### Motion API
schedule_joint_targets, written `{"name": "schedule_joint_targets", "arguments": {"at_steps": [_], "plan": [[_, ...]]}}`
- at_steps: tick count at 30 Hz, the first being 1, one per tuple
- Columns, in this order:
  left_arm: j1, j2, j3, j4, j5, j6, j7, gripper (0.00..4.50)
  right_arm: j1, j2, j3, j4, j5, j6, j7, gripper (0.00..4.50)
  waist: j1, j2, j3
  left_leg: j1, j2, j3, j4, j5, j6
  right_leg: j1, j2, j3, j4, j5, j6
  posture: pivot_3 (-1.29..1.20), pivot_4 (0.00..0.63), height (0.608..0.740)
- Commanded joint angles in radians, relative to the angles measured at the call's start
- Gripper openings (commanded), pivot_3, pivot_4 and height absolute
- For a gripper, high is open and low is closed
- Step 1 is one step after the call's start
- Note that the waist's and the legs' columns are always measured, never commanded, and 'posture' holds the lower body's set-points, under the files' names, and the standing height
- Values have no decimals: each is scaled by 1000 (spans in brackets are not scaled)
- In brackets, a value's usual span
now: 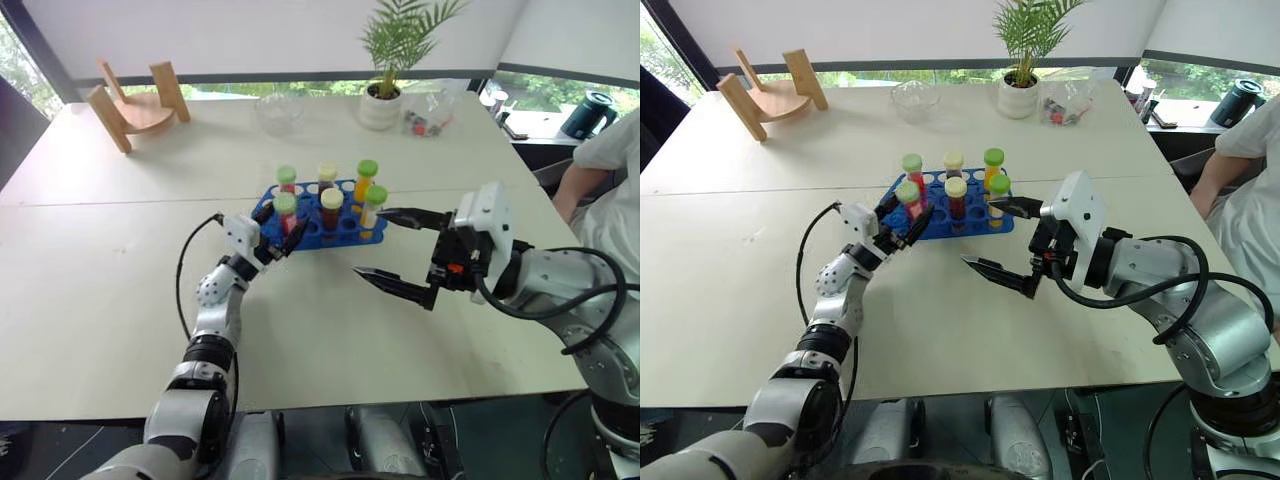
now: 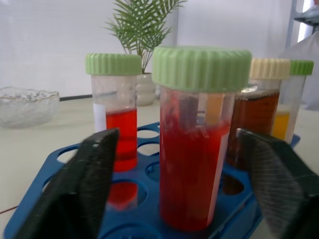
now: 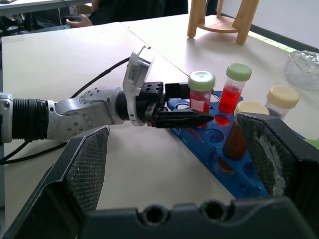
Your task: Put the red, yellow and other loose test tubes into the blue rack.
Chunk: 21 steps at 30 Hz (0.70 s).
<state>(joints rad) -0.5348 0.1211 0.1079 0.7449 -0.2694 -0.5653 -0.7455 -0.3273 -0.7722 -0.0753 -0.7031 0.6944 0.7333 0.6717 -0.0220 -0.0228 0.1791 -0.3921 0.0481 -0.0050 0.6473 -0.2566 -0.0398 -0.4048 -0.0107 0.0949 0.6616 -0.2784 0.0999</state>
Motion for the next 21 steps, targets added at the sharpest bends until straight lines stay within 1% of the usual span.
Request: {"name": "schedule_joint_targets", "arguments": {"at_steps": [1,5,6,7,8,9,10,12,13,15,18,21], "plan": [[51,33,9,-59,5,19,17,4469,-23,-11,-21,-22,14,-9,8,4500,-1,0,0,0,0,0,0,0,0,0,0,0,0,0,0,0,150,740],[118,99,19,-211,-7,90,34,4469,-26,-10,-19,-15,15,-9,16,4500,-4,0,0,-1,1,0,-1,0,0,-1,0,0,0,0,0,0,150,740],[136,123,21,-263,-16,125,34,4469,-26,-11,-18,-12,12,-11,19,4500,-2,0,0,-1,1,0,-1,0,0,-1,0,0,0,0,0,0,150,740],[165,164,32,-355,-35,213,45,4469,-22,-14,-20,-6,9,-14,25,4500,-1,-1,1,-1,1,0,-1,0,0,-1,0,0,0,0,0,0,150,740],[205,230,40,-478,-82,334,23,4469,-20,-19,-21,3,5,-16,34,4500,-3,-3,2,-1,1,0,-1,0,0,-1,0,0,0,0,0,0,150,740],[246,314,50,-601,-118,496,13,4469,-15,-27,-24,18,-3,-21,48,4500,-6,-3,2,-1,1,0,-1,0,0,-1,0,0,0,0,0,0,150,740],[287,393,65,-705,-165,613,-10,4469,-8,-39,-31,35,-11,-27,64,4500,-15,-5,3,-1,2,0,-1,0,0,-1,0,0,-1,0,0,0,150,740],[355,521,102,-866,-273,787,-50,4469,8,-62,-51,72,-15,-35,94,4500,-22,-5,4,-2,3,0,-2,0,0,-2,0,-1,0,-1,-2,0,150,740],[382,575,117,-922,-305,849,-65,4469,18,-77,-57,89,-21,-43,111,4500,-21,-4,4,-1,3,1,-2,0,0,-2,-1,-1,0,-2,-4,0,150,740],[425,653,155,-1006,-381,956,-96,4469,36,-103,-66,119,-29,-56,143,4500,-17,-3,4,-2,2,1,-2,0,0,-1,-3,-2,-1,-3,-5,0,150,740],[489,733,222,-1098,-474,1075,-129,4469,55,-130,-79,158,-38,-75,185,4500,-19,-3,6,-1,1,2,-2,0,0,0,-4,-1,-4,-6,-6,0,150,740],[541,771,270,-1160,-520,1133,-147,4469,55,-152,-82,192,-55,-93,214,4500,-24,-4,7,-2,2,3,-2,0,0,-1,-3,-1,-5,-5,-7,0,150,740]]}}
